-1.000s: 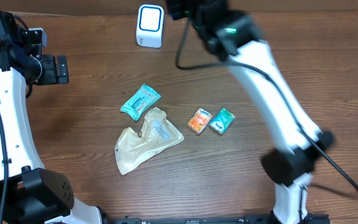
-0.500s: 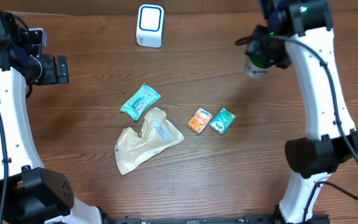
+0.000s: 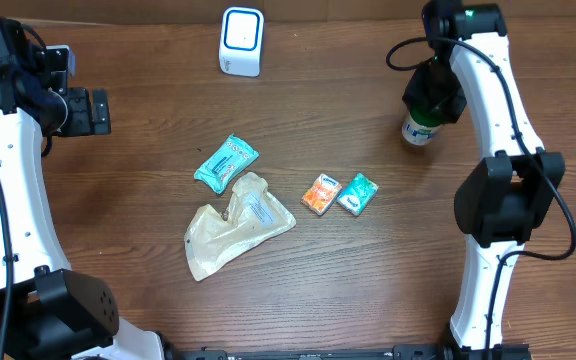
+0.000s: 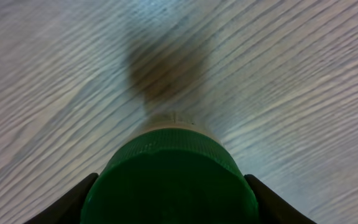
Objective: Scan the item barcode
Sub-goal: 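Carry the bottle right and set it down on the table, then move the right gripper to the green-white tissue pack and grasp it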
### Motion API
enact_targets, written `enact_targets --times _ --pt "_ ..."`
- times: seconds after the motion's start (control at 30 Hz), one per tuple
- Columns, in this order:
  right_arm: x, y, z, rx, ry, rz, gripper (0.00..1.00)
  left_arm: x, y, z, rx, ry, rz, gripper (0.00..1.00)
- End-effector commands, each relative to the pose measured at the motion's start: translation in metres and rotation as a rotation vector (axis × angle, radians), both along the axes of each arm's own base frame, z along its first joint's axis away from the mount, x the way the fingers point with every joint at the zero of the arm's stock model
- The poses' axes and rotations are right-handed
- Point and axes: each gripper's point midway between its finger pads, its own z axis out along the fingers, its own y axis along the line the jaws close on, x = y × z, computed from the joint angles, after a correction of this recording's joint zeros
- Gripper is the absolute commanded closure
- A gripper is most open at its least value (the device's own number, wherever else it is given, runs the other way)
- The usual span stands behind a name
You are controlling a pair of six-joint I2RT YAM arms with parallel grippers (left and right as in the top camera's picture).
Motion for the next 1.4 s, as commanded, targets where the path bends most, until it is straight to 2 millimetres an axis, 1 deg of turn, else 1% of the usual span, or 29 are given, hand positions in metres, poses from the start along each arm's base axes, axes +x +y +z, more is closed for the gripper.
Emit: enact_targets --times 0.0,0.1,0.13,0.2,0.23,0.27,0.33,0.4,0.47,0.5,0.53,0.57,0.6,0.63,0.67,0.7,0.73,0.77,0.83,0.9,1.03,1.1,1.13,1.17,1.2,1.23,1.3,1.37 --pt "-0.002 -0.013 -0.019 -0.001 0.02 -0.039 0.78 0.001 -0.002 -0.003 -0.01 0.005 0.012 0.0" --pt "-0.009 -0.027 -0.032 -0.009 0.049 -0.068 0.78 0.0 -0.002 -0.003 -0.01 0.005 0.012 0.0" --pt "-0.01 -0.032 -0.034 -0.014 0.055 -0.079 0.79 0.0 -0.002 -0.003 -0.01 0.005 0.012 0.0" --pt "-0.009 -0.055 -0.038 -0.074 0.048 -0.107 0.89 0.0 -0.002 -0.003 -0.01 0.005 0.012 0.0" --pt "-0.009 -0.06 -0.038 -0.089 0.043 -0.112 0.89 0.001 -0.002 -0.003 -0.01 0.005 0.012 0.0" --pt "-0.007 -0.071 -0.039 -0.116 0.032 -0.125 0.9 0.001 -0.002 -0.003 -0.01 0.005 0.012 0.0" --pt "-0.003 -0.084 -0.041 -0.143 0.012 -0.145 0.9 0.0 -0.002 -0.003 -0.01 0.005 0.012 0.0" --pt "0.0 -0.089 -0.043 -0.142 -0.002 -0.158 0.89 0.0 -0.002 -0.003 -0.01 0.005 0.012 0.0" --pt "0.001 -0.091 -0.043 -0.143 -0.008 -0.162 0.67 0.0 -0.002 -0.003 -0.01 0.005 0.012 0.0" --pt "0.001 -0.091 -0.043 -0.142 -0.008 -0.162 0.48 0.001 -0.002 -0.003 -0.01 0.005 0.011 0.0" --pt "0.001 -0.091 -0.043 -0.141 -0.008 -0.161 0.43 0.001 -0.002 -0.003 -0.01 0.005 0.012 0.0" --pt "0.0 -0.09 -0.043 -0.138 -0.005 -0.161 0.42 0.0 -0.002 -0.003 -0.01 0.005 0.012 0.0" --pt "0.0 -0.089 -0.042 -0.131 -0.004 -0.161 0.41 0.0 -0.002 -0.003 -0.01 0.005 0.012 0.0" --pt "0.0 -0.086 -0.036 -0.114 -0.01 -0.161 0.41 0.0 -0.002 -0.003 -0.01 0.005 0.012 0.01" --pt "0.003 -0.084 -0.023 -0.101 -0.029 -0.161 0.39 0.0 -0.002 -0.003 -0.01 0.005 0.012 0.0" --pt "0.005 -0.083 -0.015 -0.096 -0.042 -0.16 0.38 0.0 -0.002 -0.003 -0.01 0.005 0.012 0.0" --pt "0.011 -0.08 0.005 -0.073 -0.086 -0.139 0.36 0.0 -0.002 -0.003 -0.01 0.005 0.012 0.0" --pt "0.017 -0.076 0.027 -0.05 -0.133 -0.11 0.28 0.0 -0.002 -0.003 -0.01 0.005 0.012 0.0" --pt "0.021 -0.072 0.05 -0.032 -0.181 -0.082 0.1 0.0 -0.002 -0.003 -0.01 0.005 0.012 0.0" --pt "0.023 -0.072 0.072 -0.036 -0.221 -0.046 0.1 0.0 -0.002 -0.003 -0.01 0.005 0.012 0.0" --pt "0.02 -0.071 0.068 -0.028 -0.199 -0.04 0.1 0.0 -0.002 -0.003 -0.01 0.005 0.012 0.0" --pt "0.019 -0.064 0.067 0.003 -0.198 -0.029 0.1 0.0 -0.002 -0.003 -0.01 0.005 0.012 0.0" --pt "0.02 -0.051 0.067 0.07 -0.199 0.021 0.1 0.0 -0.002 -0.003 -0.01 0.005 0.012 0.0" --pt "0.02 -0.045 0.066 0.102 -0.197 0.04 0.11 0.0 -0.002 -0.003 -0.01 0.005 0.012 0.0" --pt "0.018 -0.032 0.066 0.165 -0.189 0.072 0.13 0.0 -0.002 -0.003 -0.01 0.005 0.012 0.0" --pt "0.013 -0.019 0.066 0.227 -0.174 0.116 0.15 0.0 -0.002 -0.003 -0.01 0.005 0.012 0.0" --pt "0.005 0.002 0.068 0.322 -0.148 0.196 0.17 0.0 -0.002 -0.003 -0.01 0.005 0.012 0.01" --pt "-0.01 0.021 0.069 0.394 -0.1 0.263 0.18 0.0 -0.002 -0.003 -0.01 0.005 0.012 0.0"
